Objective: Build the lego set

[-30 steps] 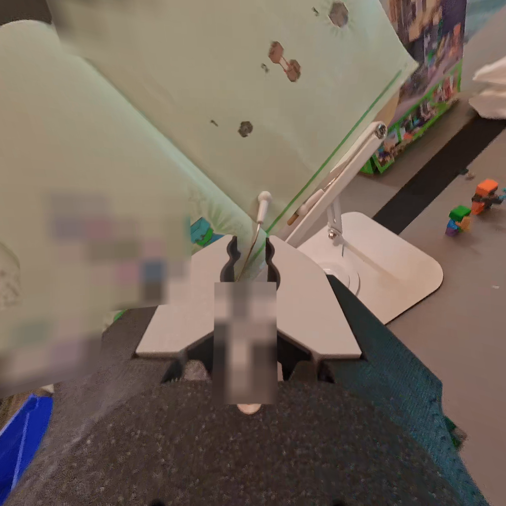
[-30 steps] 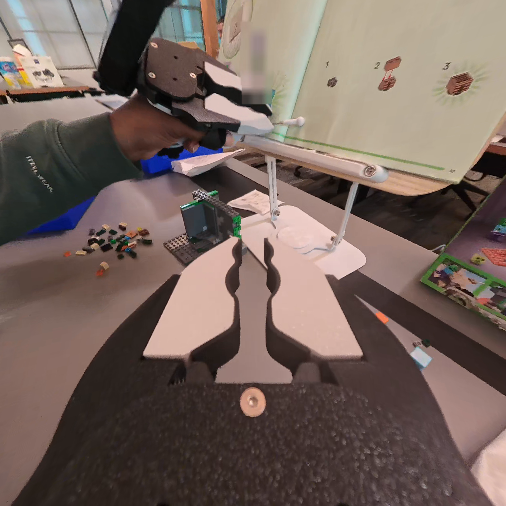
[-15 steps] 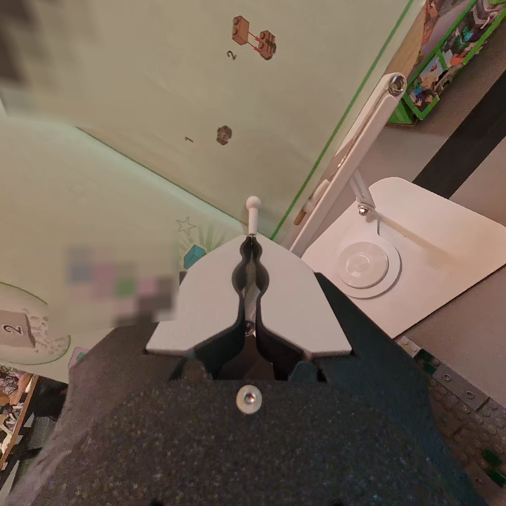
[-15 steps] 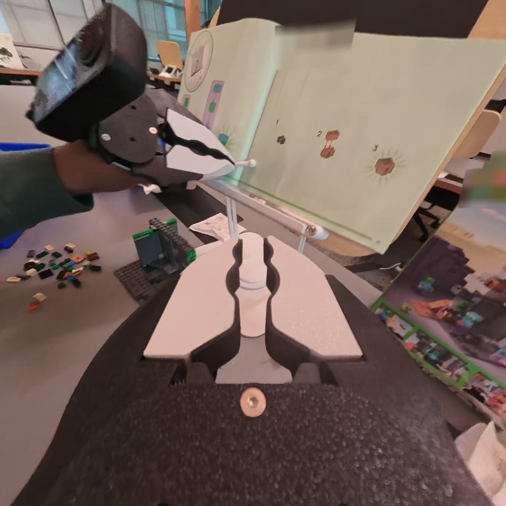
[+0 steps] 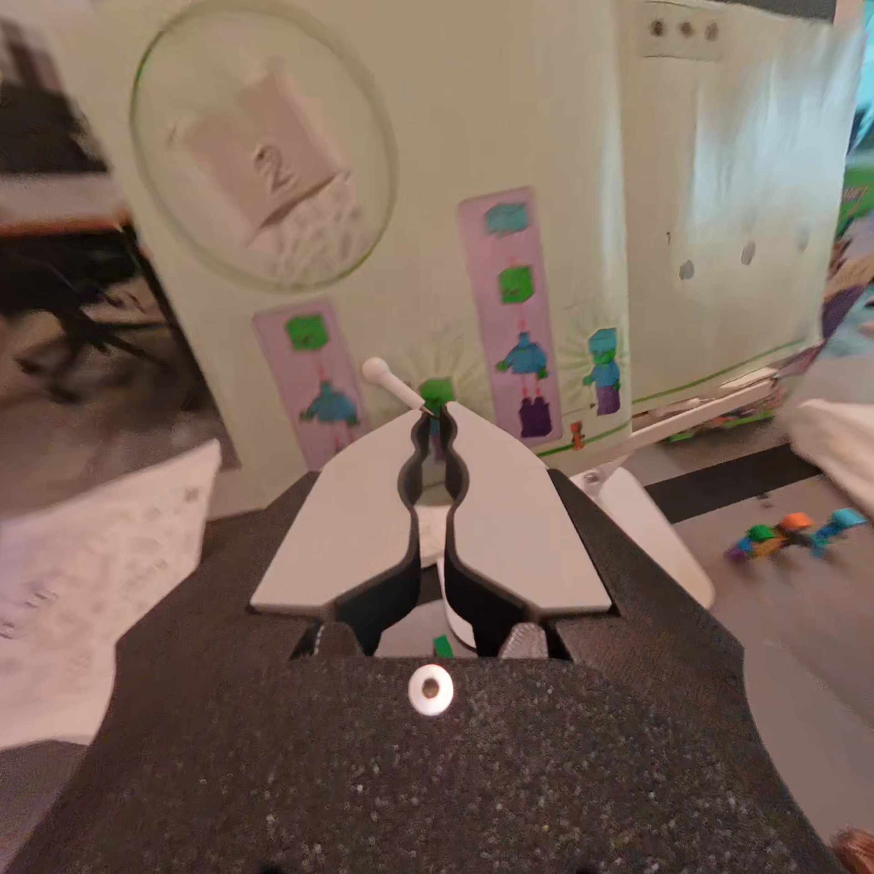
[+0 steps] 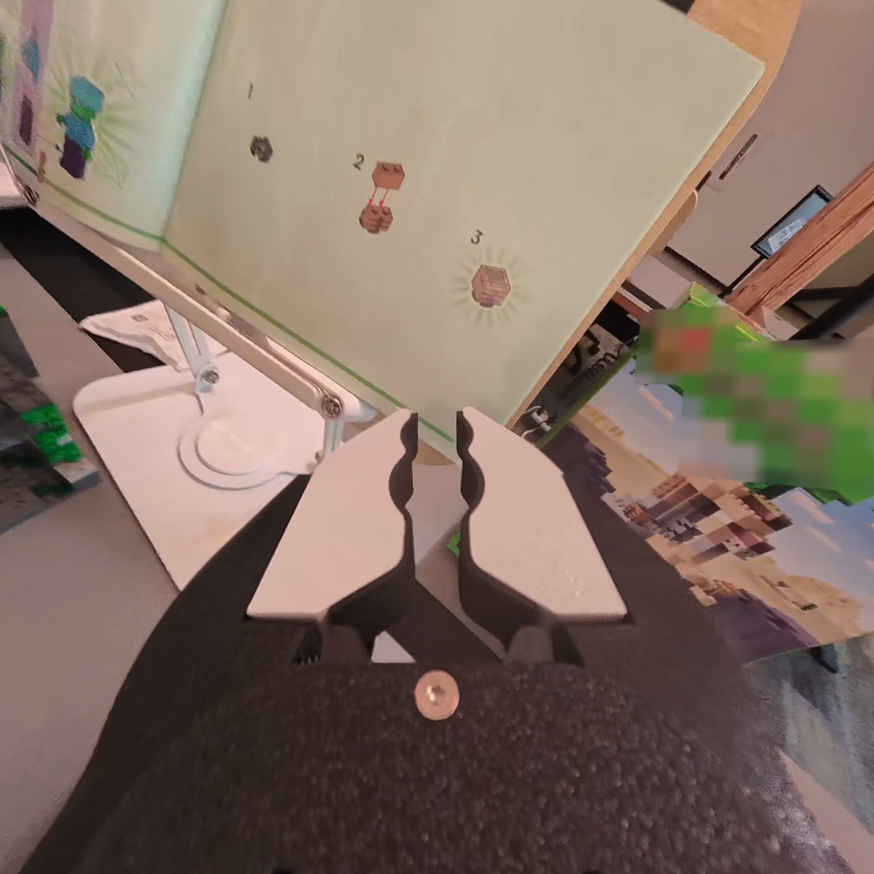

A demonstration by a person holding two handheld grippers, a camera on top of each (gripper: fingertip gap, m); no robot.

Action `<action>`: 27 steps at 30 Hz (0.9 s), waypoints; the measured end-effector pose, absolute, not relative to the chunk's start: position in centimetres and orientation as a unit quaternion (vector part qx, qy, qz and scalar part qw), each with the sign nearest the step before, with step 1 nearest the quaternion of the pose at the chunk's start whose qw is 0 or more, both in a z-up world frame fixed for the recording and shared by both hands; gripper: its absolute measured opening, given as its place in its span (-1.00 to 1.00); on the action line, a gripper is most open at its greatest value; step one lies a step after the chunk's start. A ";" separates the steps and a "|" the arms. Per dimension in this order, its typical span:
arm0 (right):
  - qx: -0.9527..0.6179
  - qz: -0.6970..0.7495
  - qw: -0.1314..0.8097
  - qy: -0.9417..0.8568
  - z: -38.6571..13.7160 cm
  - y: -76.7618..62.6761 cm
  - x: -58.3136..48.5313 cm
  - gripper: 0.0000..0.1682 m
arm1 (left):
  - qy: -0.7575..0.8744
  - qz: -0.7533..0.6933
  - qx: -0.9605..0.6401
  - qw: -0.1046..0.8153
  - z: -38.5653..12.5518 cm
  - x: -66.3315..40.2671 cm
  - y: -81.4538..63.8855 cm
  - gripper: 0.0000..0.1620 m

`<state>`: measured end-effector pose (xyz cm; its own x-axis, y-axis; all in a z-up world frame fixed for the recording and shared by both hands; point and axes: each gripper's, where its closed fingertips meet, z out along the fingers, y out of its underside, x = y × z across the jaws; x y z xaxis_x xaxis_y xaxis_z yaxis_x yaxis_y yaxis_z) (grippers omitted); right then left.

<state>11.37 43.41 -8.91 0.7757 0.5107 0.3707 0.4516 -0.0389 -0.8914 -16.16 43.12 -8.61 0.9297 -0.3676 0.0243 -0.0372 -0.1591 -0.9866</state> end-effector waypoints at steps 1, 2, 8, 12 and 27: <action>-0.719 0.019 0.606 -0.340 -9.2 43.5 11.5 -0.82 | 0.113 -0.164 -0.752 0.629 -9.4 -16.7 42.9 -0.95; -0.718 0.015 0.604 -0.346 -9.5 43.5 11.6 -0.82 | 0.096 -0.192 -0.752 0.624 -10.0 -17.1 42.7 -0.95; -0.701 -0.014 0.599 -0.388 -10.3 43.3 11.6 -0.80 | 0.033 -0.276 -0.744 0.608 -12.0 -17.7 41.9 -1.00; -0.686 -0.029 0.598 -0.413 -10.4 43.3 11.8 -0.79 | 0.026 -0.286 -0.742 0.606 -12.5 -18.2 41.4 -1.00; -0.561 -0.189 0.556 -0.583 -9.7 43.0 12.0 -0.73 | 0.242 -0.082 -0.725 0.640 -9.0 -13.3 39.4 -0.98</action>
<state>11.96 43.04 -9.73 0.2485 0.4442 0.8608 0.8644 0.2993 -0.4040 -13.27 39.43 -9.00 0.8699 -0.4551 -0.1901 -0.2454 -0.0649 -0.9672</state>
